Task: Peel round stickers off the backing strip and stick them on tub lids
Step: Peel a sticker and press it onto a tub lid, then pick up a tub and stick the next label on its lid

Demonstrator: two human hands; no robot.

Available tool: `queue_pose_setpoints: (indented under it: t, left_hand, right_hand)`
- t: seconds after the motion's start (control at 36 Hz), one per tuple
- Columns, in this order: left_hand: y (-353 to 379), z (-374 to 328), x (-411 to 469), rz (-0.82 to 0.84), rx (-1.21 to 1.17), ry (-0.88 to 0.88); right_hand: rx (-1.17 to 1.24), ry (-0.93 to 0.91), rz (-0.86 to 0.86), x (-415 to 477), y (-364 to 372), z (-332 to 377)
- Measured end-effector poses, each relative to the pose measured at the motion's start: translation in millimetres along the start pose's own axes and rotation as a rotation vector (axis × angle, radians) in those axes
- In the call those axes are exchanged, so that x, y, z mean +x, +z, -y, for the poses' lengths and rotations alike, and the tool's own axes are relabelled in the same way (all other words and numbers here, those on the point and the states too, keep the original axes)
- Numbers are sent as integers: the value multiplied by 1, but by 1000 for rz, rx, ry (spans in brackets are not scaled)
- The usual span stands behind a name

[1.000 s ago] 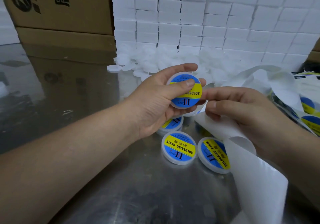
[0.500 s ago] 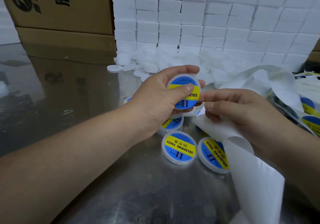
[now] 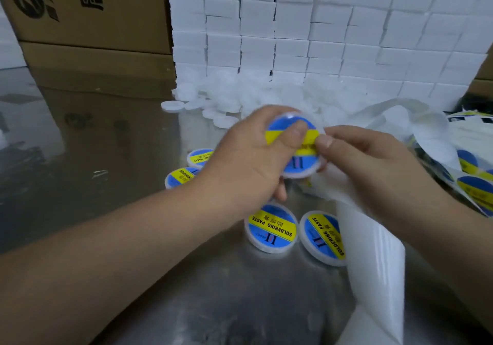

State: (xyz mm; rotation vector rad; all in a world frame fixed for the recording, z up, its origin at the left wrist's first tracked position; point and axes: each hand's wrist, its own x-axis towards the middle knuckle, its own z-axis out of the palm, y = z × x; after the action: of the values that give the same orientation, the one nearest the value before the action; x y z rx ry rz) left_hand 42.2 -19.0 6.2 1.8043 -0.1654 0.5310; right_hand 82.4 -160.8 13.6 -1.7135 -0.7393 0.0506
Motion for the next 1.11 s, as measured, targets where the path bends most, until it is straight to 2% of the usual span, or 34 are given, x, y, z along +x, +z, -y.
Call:
queue_pose_setpoints:
  t: [0.06, 0.19, 0.25, 0.42, 0.69, 0.81, 0.92, 1.03, 1.08, 1.11]
  left_hand:
    - [3, 2, -2, 16, 27, 3]
    - [3, 5, -1, -8, 92, 14]
    - [3, 5, -1, -4, 105, 11]
    - [2, 1, -5, 33, 216, 11]
    - [-4, 1, -2, -57, 458, 87]
    - [-17, 7, 14, -159, 549, 7]
    - [-26, 19, 24, -126, 681, -176]
    - [-26, 26, 28, -59, 793, -316]
    - [-26, 25, 28, -142, 764, -293]
    - [-27, 24, 27, -203, 739, -212]
  right_hand:
    - [-17, -41, 22, -2, 2, 0]
    - [-292, -143, -40, 3, -1, -10]
    - [-308, -146, -25, 3, -1, -10]
    - [-193, -90, -18, 2, -2, -9]
    - [-231, -85, -63, 0, 2, -4]
    - [-134, -21, -88, 1, 1, -3]
    - [149, 23, -72, 4, 1, -3]
    - [98, -71, -125, 6, -2, -5]
    - [61, -138, -142, 6, -2, -6]
    - [72, -164, -141, 6, -2, -6]
